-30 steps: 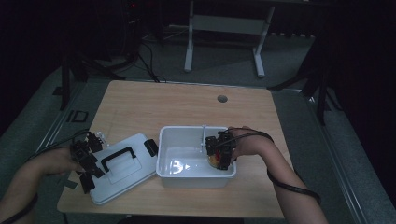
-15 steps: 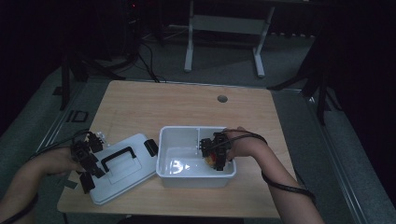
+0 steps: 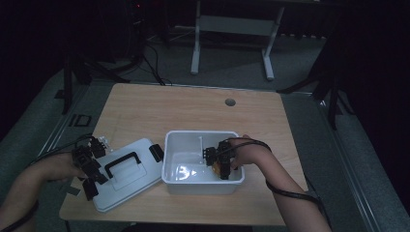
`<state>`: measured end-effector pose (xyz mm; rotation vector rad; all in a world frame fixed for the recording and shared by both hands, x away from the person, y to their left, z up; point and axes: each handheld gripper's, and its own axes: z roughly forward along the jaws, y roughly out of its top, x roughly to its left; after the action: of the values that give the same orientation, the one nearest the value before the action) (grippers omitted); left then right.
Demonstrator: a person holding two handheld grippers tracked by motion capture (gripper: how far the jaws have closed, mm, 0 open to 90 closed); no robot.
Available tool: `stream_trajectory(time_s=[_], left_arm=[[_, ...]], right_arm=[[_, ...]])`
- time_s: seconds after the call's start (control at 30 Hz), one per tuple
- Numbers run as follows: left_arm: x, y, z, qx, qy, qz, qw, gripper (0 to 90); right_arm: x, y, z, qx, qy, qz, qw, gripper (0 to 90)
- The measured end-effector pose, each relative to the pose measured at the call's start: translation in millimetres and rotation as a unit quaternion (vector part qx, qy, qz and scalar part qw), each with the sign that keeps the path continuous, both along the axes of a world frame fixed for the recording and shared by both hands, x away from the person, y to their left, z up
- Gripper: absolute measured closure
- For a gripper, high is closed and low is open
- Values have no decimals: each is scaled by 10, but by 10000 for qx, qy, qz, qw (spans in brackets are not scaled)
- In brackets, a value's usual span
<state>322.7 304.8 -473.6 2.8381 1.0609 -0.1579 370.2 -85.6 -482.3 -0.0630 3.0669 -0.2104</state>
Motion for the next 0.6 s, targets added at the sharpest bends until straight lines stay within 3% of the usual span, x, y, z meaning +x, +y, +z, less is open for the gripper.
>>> stream_trajectory(time_s=[0.13,0.53,0.6], left_arm=[[4,-8,-9,4,12,-9,10000,303],[0,-7,-4,1,6,4,10000,303],[-1,-6,-1,0,10,11,10000,304]], right_arm=[[9,2,-15,-19,128,-112,9999,199],[34,9,26,16,199,-191,9996,143],[24,9,64,112,154,-185,9996,142]])
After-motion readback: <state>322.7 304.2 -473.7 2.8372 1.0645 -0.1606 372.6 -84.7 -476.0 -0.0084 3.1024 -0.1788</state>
